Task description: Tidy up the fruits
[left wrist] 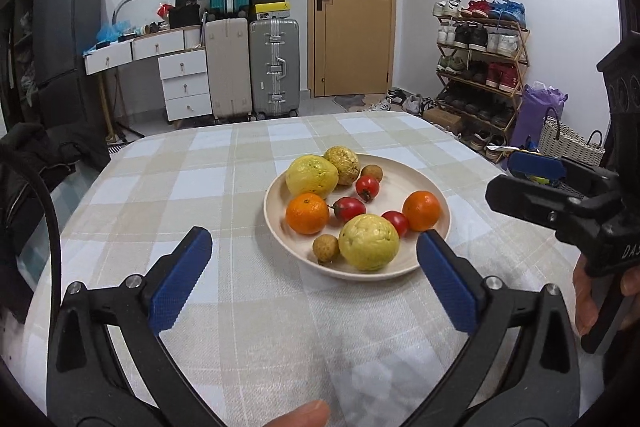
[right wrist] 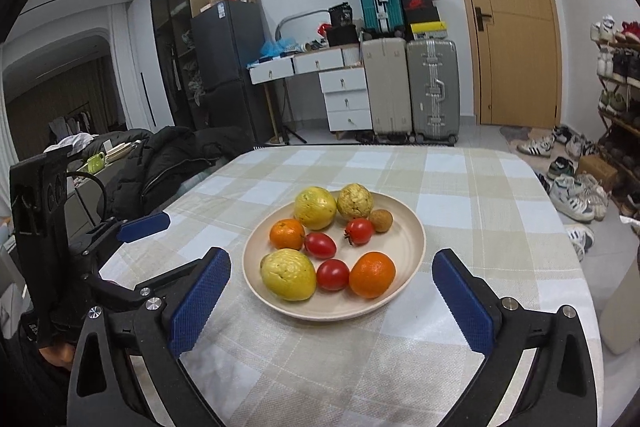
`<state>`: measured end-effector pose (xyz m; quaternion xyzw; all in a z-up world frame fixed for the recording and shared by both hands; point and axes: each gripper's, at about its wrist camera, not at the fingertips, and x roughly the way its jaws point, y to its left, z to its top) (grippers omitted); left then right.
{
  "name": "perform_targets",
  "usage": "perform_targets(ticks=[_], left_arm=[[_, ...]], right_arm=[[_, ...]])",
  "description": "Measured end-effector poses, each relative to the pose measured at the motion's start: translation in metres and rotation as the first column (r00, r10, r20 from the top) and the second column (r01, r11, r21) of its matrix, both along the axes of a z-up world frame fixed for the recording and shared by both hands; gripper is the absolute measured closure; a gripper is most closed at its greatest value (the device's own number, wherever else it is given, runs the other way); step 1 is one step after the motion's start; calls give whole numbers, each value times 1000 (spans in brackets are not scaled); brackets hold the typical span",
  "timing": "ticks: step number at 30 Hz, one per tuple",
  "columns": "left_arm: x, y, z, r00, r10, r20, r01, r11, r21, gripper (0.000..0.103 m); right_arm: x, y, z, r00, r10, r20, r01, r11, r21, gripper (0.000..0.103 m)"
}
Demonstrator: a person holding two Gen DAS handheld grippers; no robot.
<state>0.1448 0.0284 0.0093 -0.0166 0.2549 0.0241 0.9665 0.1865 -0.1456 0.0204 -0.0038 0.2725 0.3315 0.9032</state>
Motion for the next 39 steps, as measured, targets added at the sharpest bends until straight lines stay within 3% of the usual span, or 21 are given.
perform_targets(ticks=[4,11,20,39], left_arm=[[-16,1,2,1000,9,23,-9,1000,-9,1],[-27,6,2,999,33,43,-32,999,-31,1],[-23,2,0,998,38,55,-37,999,-5,1],[-20,7,-2,998,51,44,-50,998,-25,1]], right_arm=[[-13,2,-1,999,3,52,-3,1000,-8,0],[-19,-1,-4,998,1,62,-1,1000,8,0],[-22,-1,-11,998,-8,70,7,1000,3,0],[-25,-1,-14,997,-1,83,1,1000,-4,0]])
